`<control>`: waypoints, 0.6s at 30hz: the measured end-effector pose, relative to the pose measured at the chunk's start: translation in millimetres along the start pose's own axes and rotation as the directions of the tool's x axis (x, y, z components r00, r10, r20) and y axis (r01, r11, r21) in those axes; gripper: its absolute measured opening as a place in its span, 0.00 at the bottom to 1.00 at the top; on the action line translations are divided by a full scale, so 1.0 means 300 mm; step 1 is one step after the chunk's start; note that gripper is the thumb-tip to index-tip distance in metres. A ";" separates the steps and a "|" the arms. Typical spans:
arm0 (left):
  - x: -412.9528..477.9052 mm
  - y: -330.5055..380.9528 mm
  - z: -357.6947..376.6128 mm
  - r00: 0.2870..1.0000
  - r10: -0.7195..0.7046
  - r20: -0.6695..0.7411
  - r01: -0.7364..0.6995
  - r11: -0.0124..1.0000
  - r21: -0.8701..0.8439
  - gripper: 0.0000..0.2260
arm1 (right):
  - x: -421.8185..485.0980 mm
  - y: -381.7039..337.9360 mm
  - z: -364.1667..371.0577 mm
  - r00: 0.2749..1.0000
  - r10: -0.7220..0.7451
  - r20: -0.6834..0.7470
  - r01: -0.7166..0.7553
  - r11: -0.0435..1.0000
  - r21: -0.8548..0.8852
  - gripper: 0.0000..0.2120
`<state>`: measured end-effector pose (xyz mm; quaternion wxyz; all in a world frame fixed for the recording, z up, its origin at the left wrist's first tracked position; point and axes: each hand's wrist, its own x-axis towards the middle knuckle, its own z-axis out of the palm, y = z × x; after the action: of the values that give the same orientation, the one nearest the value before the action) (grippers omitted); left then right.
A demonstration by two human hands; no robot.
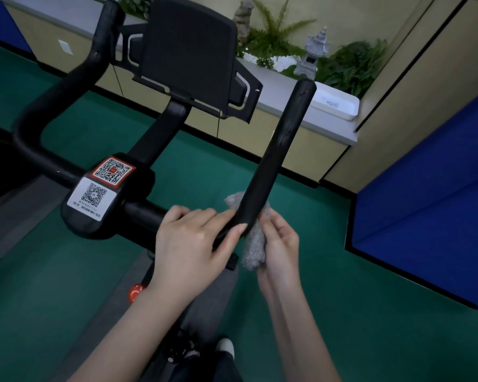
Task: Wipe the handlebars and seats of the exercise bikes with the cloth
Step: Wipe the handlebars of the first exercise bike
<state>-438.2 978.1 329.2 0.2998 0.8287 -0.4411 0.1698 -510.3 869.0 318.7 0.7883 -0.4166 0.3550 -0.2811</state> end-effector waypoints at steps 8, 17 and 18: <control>0.014 0.014 -0.011 0.998 -0.028 0.059 0.025 0.998 0.051 0.17 | 0.057 -0.042 0.007 0.998 -0.031 -0.054 0.031 1.000 0.003 0.08; 0.098 0.102 0.018 0.974 -0.205 0.098 0.197 0.976 0.090 0.17 | 0.064 -0.047 -0.040 0.970 -0.242 -0.024 0.228 0.941 -0.249 0.07; 0.103 0.109 0.022 0.969 -0.228 0.100 0.218 0.971 0.097 0.17 | 0.077 -0.060 -0.041 0.950 -0.310 -0.047 0.286 0.918 -0.277 0.08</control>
<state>-448.4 940.3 352.4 0.2566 0.8931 -0.3534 0.1076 -509.1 837.5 321.6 0.6562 -0.5549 0.3572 -0.3658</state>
